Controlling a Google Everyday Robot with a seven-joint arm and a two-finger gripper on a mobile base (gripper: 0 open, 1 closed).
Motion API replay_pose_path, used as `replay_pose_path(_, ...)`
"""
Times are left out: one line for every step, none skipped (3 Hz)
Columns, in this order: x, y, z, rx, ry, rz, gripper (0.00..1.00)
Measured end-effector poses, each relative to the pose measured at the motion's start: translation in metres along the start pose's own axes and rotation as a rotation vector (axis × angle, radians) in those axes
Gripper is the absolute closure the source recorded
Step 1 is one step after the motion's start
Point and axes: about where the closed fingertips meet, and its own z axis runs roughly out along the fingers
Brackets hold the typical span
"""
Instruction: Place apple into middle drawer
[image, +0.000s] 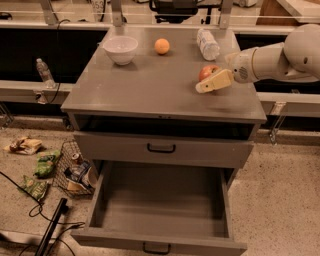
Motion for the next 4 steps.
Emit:
replay_pose_path(0.003, -0.009, 0.016, -0.007, -0.025, -0.002, 0.00)
replay_pose_path(0.009, -0.009, 0.023, -0.040, -0.045, -0.025, 0.17)
replay_pose_path(0.016, -0.005, 0.025, -0.072, -0.060, -0.037, 0.40)
replay_pose_path(0.014, 0.005, 0.020, -0.084, -0.086, -0.033, 0.64)
